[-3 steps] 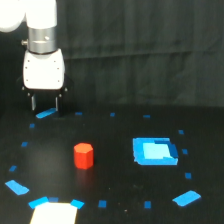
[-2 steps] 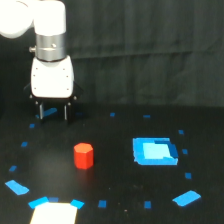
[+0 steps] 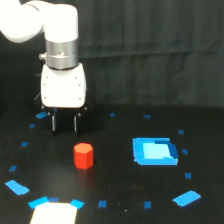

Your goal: Pick up the red object from the table

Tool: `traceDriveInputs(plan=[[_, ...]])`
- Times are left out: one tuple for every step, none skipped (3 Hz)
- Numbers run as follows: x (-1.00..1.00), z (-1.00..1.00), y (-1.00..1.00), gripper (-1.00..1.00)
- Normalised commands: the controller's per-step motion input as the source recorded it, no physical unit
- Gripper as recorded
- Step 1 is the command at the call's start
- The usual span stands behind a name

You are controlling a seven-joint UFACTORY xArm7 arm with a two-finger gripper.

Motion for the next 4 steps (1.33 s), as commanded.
traceDriveInputs(plan=[[1.0,-0.62,-1.0,0.59],[0.46,-0.07,-1.0,0.66],[0.4,-0.13,-1.0,0.6],[-0.03,-0.17,-0.4,0.19]])
